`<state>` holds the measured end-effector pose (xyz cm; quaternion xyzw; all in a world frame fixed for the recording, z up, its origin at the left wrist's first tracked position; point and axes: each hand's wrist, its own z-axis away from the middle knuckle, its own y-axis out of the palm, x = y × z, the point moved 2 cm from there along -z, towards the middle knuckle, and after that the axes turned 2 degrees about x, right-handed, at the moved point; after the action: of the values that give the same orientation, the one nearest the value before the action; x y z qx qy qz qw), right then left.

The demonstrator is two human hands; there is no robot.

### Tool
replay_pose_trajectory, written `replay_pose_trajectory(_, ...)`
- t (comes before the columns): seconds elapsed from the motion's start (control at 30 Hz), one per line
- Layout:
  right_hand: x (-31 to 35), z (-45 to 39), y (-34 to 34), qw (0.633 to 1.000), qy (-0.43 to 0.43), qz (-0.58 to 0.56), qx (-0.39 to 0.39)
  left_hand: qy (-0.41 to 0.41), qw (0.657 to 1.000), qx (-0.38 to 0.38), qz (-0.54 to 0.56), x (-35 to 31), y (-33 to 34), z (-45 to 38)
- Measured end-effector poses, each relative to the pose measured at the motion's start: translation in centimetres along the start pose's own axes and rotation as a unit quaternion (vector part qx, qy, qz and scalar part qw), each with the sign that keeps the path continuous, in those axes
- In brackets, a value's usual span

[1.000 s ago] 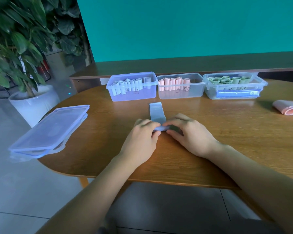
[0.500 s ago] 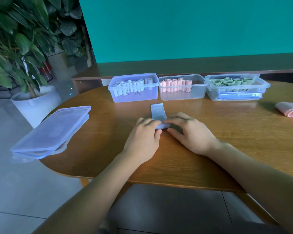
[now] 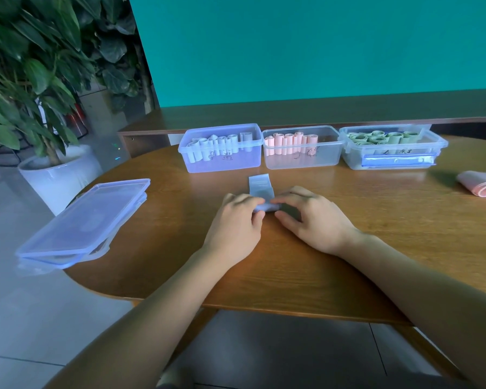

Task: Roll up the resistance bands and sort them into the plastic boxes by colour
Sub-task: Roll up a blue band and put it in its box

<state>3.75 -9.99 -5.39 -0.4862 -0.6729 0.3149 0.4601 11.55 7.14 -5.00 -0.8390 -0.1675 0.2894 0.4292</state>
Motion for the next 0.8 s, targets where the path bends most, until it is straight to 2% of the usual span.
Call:
replay_pose_trajectory(0.1, -0.2, -0.2, 0.0, 1.0, 0.004, 0.006, 0.005, -0.002, 1.0, 0.004, 0.008, 0.2, 0.1, -0.6)
replay_pose_trajectory(0.27, -0.5, -1.1, 0.1, 1.0, 0.022, 0.013, 0.016, 0.032, 0.999, -0.036, -0.011, 0.2, 0.2, -0.7)
replay_pose_trajectory(0.47, -0.5, -1.7, 0.1, 1.0, 0.008, -0.007, 0.002, 0.003, 1.0, -0.013, -0.017, 0.5, 0.7, -1.4)
replay_pose_trajectory(0.6, -1.0, -2.2, 0.3, 1.0, 0.017, 0.013, 0.022, -0.004, 1.0, 0.004, -0.029, 0.4, 0.8, -1.8)
replay_pose_trajectory(0.8, -1.3, -2.9, 0.4, 0.999, 0.023, 0.031, 0.029, 0.014, 0.999, -0.021, -0.03, 0.4, 0.7, -1.9)
